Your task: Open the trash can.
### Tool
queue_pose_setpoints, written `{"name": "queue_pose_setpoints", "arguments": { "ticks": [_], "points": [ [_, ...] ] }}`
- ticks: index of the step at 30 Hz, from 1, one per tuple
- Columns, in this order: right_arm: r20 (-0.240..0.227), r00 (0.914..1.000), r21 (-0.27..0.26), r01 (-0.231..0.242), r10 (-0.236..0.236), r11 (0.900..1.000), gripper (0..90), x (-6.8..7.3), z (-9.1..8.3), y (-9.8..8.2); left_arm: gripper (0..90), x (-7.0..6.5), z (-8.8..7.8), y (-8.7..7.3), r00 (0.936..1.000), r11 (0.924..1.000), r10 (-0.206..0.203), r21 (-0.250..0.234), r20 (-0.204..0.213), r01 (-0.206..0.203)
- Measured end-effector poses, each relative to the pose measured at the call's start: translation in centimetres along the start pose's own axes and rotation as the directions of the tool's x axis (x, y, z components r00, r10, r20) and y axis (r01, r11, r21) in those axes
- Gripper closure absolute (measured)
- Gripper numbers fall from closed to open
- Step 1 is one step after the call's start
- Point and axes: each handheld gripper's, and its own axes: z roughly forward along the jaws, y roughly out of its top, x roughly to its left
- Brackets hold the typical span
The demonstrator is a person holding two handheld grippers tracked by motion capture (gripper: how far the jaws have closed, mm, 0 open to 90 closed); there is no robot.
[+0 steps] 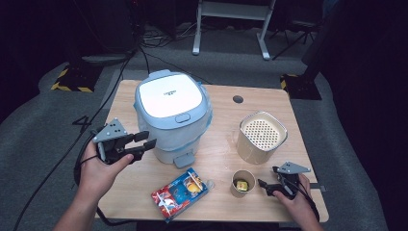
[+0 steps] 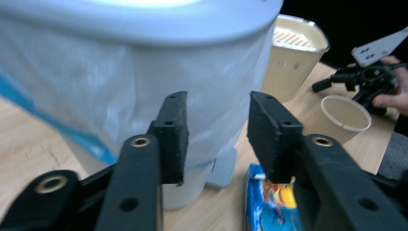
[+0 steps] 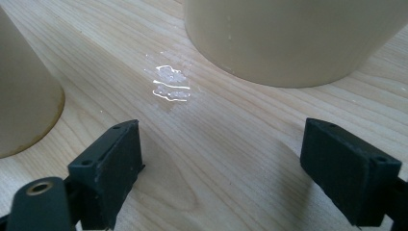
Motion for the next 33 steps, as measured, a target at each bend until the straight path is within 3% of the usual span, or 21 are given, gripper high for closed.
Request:
{"name": "queue_pose_setpoints", "arguments": {
  "ticks": [1, 2, 3, 8, 14, 21, 33],
  "points": [
    [0.0, 1.0, 0.0, 0.0, 0.0, 1.0, 14.7, 0.0, 0.0, 0.0, 67.1, -0.4, -0.2, 0.8, 0.9995, 0.9993, 0.028, -0.027, 0.014, -0.027],
    [0.0, 1.0, 0.0, 0.0, 0.0, 1.0, 14.9, 0.0, 0.0, 0.0, 72.9, -0.4, -0.2, 0.8, 0.9995, 0.9993, 0.028, -0.027, 0.014, -0.027],
    [0.0, 1.0, 0.0, -0.001, 0.001, 1.0, 15.0, 0.0, -0.1, -0.1, 77.0, -0.7, -0.4, 1.6, 0.9979, 0.9963, 0.064, -0.059, 0.014, -0.063],
    [-0.001, 1.0, -0.001, -0.001, 0.001, 1.0, 15.1, 0.0, -0.1, -0.1, 89.8, -1.1, -0.2, 2.9, 0.9955, 0.9917, 0.093, -0.09, 0.017, -0.092],
    [-0.001, 1.0, -0.001, -0.002, 0.002, 1.0, 15.1, 0.0, -0.1, -0.1, 90.0, -1.6, 0.5, 5.1, 0.9924, 0.9896, 0.117, -0.09, 0.04, -0.113],
    [-0.001, 1.0, -0.001, -0.001, 0.001, 1.0, 15.1, 0.0, -0.1, -0.1, 90.0, -1.9, 1.8, 6.3, 0.9934, 0.9907, 0.096, -0.103, 0.064, -0.089],
    [-0.001, 1.0, -0.001, -0.001, 0.001, 1.0, 15.1, 0.0, -0.1, -0.1, 90.0, -2.2, 5.4, 7.0, 0.9927, 0.9917, 0.113, -0.067, 0.041, -0.11]
  ]
}}
